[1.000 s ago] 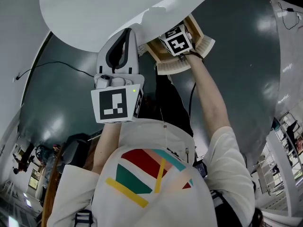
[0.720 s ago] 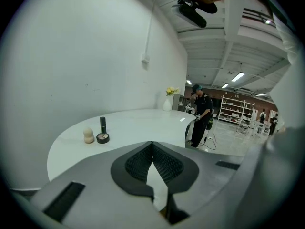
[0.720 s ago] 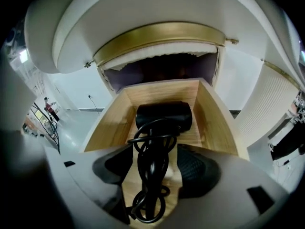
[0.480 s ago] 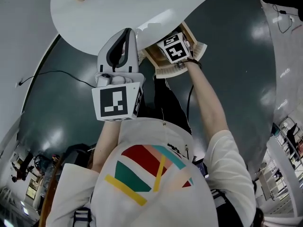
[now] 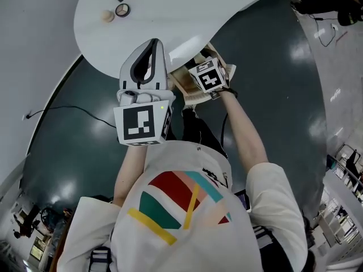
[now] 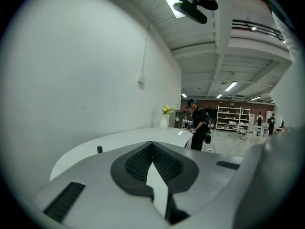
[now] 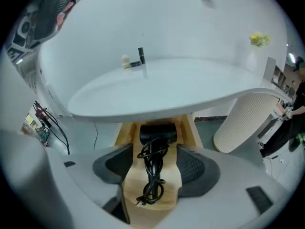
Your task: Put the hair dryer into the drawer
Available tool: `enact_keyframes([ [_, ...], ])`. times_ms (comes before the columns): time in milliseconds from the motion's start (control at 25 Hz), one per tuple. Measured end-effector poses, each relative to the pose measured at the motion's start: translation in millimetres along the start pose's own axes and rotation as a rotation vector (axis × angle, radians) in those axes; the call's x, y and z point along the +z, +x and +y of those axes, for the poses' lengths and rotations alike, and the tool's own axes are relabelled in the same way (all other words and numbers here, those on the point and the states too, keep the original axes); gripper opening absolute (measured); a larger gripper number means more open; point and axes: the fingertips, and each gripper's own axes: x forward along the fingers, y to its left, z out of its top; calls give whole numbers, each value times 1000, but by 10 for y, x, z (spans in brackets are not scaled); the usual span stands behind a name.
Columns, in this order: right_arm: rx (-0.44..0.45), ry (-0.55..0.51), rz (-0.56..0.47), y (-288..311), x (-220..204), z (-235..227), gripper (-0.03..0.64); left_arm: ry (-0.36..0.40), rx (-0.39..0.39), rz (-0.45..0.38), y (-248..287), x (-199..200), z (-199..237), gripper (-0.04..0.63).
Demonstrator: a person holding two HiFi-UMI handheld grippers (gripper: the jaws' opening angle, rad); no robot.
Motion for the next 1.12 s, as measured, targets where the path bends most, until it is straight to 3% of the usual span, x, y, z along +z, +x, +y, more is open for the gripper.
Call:
enact_keyframes([
  [280,-54,71,-30,-393,117,105,291,10,-33,-70,-84,361,85,15],
  [480,-120,213,-133,-826,286,19,290,17,-60,-101,-54,554,13,15],
  [800,-236,288,-355,-1482,838,-135,258,39,-96,-148,-4,785,-57,15],
  [1120,-320,270,-607,-2262,1646,-248,182,61,-113,-182,-79,1014,-147,15],
])
